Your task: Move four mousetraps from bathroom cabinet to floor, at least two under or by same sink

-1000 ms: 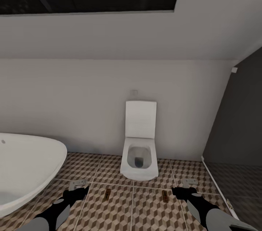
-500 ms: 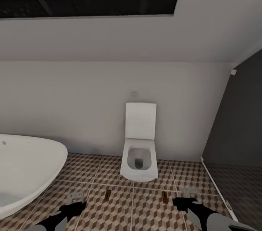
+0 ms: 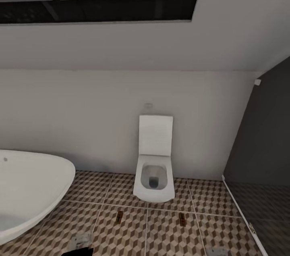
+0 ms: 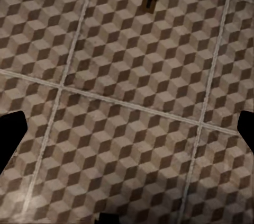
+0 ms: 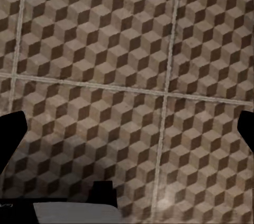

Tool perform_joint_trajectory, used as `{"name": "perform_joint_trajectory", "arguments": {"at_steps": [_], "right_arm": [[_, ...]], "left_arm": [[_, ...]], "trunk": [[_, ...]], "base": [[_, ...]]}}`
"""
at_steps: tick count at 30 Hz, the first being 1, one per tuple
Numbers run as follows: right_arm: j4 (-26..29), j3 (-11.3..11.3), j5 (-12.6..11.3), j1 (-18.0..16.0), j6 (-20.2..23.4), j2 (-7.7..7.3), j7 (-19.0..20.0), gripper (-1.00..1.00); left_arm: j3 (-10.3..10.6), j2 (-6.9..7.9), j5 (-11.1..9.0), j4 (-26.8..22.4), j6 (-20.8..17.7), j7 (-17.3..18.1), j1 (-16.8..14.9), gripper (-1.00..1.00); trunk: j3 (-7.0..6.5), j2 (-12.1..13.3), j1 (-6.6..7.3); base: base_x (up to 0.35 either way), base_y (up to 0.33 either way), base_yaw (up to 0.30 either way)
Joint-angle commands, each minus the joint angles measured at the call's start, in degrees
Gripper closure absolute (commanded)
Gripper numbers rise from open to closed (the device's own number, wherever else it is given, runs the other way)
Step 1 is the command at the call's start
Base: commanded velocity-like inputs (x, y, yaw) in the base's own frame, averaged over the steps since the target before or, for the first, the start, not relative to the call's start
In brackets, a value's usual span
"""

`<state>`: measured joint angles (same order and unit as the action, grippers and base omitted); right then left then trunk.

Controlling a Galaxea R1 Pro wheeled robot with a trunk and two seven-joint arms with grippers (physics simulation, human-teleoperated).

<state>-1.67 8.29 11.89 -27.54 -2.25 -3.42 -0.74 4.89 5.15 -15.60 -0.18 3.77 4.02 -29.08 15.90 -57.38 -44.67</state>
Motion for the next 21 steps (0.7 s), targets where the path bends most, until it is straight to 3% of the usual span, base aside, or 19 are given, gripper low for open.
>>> {"name": "perform_joint_trajectory", "arguments": {"at_steps": [1,14,21], "right_arm": [[-0.17,0.49,0.71,0.72,-0.32,0.0,-0.09,-1.0],[-0.23,0.5,1.14,9.78,-0.75,0.11,-0.2,-1.0],[-0.24,0.5,1.14,14.82,-0.77,0.05,-0.22,-1.0]], "left_arm": [[0.47,-0.13,-0.62,0.09,-0.02,0.24,0.47,-1.0],[0.47,-1.31,-0.66,0.11,-0.51,0.36,7.66,-1.0],[0.47,-2.04,-0.63,0.14,-0.45,0.37,11.11,-1.0]], "trunk": [[-0.12,0.37,0.22],[-2.46,5.58,3.08],[-2.46,5.58,3.08]], "base": [[0.0,0.0,0.0],[0.0,0.0,0.0],[0.0,0.0,0.0]]}}
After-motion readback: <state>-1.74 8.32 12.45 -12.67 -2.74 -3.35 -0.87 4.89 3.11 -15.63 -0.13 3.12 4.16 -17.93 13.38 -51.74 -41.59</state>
